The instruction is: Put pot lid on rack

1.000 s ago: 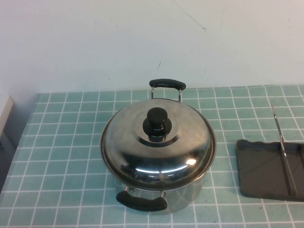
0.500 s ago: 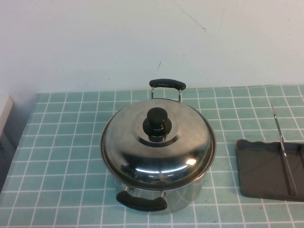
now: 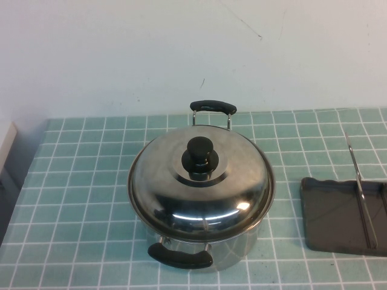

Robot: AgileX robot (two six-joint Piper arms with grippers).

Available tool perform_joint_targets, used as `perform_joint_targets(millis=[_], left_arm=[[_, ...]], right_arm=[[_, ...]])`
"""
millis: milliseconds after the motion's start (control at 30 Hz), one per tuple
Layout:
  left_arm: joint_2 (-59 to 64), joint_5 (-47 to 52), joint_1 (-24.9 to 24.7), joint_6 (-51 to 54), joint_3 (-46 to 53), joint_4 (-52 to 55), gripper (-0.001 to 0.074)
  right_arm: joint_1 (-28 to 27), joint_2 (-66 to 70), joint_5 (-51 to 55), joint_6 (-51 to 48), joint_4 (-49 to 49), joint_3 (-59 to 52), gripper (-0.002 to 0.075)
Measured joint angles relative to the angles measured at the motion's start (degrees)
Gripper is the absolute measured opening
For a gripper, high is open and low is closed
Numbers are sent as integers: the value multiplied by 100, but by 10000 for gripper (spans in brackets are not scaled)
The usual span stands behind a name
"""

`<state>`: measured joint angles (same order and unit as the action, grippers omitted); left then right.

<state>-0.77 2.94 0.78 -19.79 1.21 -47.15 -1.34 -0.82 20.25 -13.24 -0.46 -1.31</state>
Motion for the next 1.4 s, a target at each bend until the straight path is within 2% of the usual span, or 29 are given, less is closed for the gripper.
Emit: perform_joint_targets(millis=[267,400,567,733,867,933,1033,1133,1200,1400], left_arm=[[0,-98,0,207,0,-10,-2],[0,451,-78,760,-89,100,-2],[354,1439,-146,2421,-1346,544,-2],[1247,1242,-163,2924,-2375,2019,-2],[1783,405,-313,2043,-2487,3484,-2],[2033,-56,-528,884,-2476,4531,-2],[2413,-851,-1008,-298,-2385,5692,8],[2925,-1560,-1409,-628,-2345,6248,55],[3423,-1998,-1701,-643,-2379,6433,127],[5098,-2927,-2165,-643,-2634,6575,462]], right_arm=[[0,0,0,0,0,0,-1],[0,0,0,0,0,0,-1],[0,0,9,0,10,0,-1],[0,0,9,0,10,0,-1],[0,0,9,0,10,0,-1],[0,0,9,0,10,0,-1],[0,0,9,0,10,0,-1],[0,0,9,0,10,0,-1],[0,0,9,0,10,0,-1],[0,0,9,0,10,0,-1]])
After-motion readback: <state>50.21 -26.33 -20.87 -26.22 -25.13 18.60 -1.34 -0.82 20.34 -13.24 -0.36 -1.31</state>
